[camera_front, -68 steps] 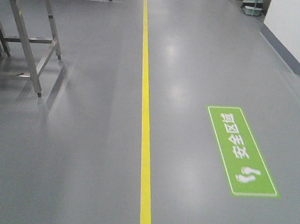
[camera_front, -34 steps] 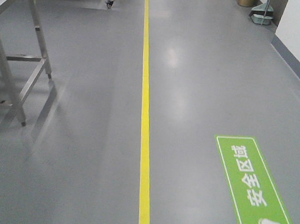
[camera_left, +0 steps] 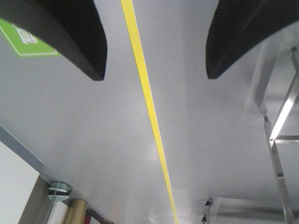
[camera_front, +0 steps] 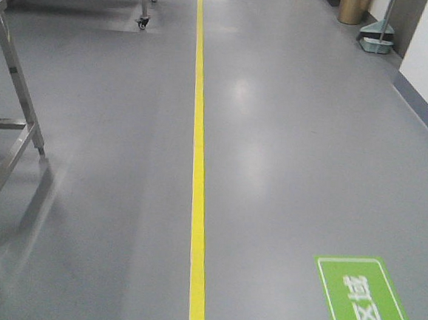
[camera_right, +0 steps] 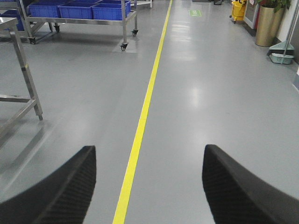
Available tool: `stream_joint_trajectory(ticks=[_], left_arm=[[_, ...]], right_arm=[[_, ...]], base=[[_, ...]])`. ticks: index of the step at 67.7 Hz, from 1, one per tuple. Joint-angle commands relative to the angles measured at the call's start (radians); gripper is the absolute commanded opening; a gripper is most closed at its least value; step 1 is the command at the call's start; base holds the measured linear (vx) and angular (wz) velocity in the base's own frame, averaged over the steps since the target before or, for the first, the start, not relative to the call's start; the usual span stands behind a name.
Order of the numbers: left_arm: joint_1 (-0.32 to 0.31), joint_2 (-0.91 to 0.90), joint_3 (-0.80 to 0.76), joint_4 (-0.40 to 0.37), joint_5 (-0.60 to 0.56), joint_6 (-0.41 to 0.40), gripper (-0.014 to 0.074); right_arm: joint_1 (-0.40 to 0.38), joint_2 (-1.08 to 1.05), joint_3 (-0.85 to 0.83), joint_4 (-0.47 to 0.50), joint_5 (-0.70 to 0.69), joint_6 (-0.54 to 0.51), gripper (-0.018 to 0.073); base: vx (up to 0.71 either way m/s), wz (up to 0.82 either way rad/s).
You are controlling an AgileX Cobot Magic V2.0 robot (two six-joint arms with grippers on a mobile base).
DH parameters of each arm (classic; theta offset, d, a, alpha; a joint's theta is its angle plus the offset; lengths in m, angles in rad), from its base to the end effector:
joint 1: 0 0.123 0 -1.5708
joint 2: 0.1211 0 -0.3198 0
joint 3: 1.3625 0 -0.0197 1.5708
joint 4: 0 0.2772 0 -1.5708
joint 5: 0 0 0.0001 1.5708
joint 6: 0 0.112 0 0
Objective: Move and align brake pads A on conveyor
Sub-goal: 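Drive forward along the yellow floor line past the green floor sign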
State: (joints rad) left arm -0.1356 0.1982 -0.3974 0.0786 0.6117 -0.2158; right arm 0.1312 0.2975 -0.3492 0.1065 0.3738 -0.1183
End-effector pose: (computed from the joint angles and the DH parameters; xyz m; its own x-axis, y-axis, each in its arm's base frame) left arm 0.0629 -0.0035 0.2849 -0.3257 -0.1076 -0.9393 0.0441 0.9907 -0.1288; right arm 0.0872 0.0159 0.2849 -0.2256 -0.0490 -0.9730 -0.1725 0.9850 -0.0096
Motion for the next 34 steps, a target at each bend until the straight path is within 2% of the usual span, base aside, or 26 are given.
stream_joint_trajectory(ticks=[1,34], left_arm=[[-0.002,0.014,-0.024,-0.002,-0.069,-0.001,0.0451],[-0.002,0.014,-0.024,-0.002,-0.069,-0.001,0.0451]], right_arm=[[-0.001,0.012,-0.028,-0.005,-0.069,-0.007,0.0468],[-0.001,0.012,-0.028,-0.005,-0.069,-0.007,0.0468]], base=[[0.70,0.09],[0.71,0.11]])
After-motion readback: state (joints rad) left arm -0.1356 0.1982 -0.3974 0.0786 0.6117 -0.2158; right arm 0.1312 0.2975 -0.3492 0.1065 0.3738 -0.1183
